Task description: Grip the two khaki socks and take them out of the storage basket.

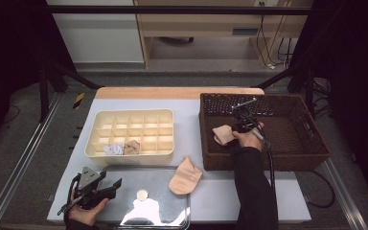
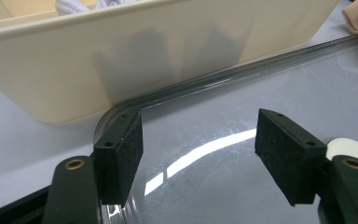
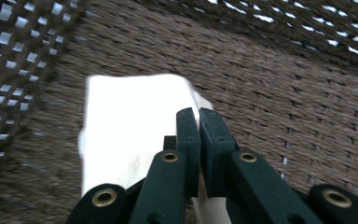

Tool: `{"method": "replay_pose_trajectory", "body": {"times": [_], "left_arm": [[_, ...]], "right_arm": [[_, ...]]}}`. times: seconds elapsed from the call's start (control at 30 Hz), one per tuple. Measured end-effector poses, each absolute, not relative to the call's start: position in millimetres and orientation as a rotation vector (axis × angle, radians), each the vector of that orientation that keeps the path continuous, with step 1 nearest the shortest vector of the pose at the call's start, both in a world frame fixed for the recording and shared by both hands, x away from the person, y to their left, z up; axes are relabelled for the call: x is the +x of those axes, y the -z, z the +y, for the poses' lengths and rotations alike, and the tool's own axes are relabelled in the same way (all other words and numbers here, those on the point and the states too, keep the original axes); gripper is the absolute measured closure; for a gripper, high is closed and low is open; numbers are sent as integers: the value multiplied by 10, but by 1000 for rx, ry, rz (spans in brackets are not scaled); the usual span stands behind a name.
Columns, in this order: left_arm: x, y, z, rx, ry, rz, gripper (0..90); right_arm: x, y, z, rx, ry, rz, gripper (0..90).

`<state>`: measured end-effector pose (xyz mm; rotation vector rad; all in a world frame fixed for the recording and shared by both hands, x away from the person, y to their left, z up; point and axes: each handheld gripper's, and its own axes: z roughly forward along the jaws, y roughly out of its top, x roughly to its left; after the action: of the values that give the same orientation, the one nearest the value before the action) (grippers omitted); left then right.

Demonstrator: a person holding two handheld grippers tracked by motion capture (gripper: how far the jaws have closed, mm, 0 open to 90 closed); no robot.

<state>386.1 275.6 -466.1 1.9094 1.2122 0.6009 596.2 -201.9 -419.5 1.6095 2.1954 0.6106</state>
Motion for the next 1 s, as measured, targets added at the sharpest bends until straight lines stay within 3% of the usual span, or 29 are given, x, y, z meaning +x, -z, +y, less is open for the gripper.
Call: {"method": "replay_pose_trajectory", "body": {"times": [0.13,0.33,0.5,0.63,0.8,1.0], "left_arm": [[3865,4662,2758,1909,-601,1214,323],[3867,4665,2754,1912,-599,1210,323],[3865,4666,2746,1914,-598,1207,323],[3867,4667,2747,1916,-599,1209,324],[3866,4668,2744,1919,-594,1209,324],[3866,4666,2752,1911,-595,1209,325]], "right_arm": [[5977,4237,-2017,1601,-628,2226,751],[6033,4351,-1939,1581,-660,2250,436],[6049,4442,-1937,1651,-613,2287,414],[6057,4457,-1946,1676,-621,2311,519],[6044,4428,-1968,1704,-624,2345,818],[6029,4379,-2005,1744,-606,2360,846]]}}
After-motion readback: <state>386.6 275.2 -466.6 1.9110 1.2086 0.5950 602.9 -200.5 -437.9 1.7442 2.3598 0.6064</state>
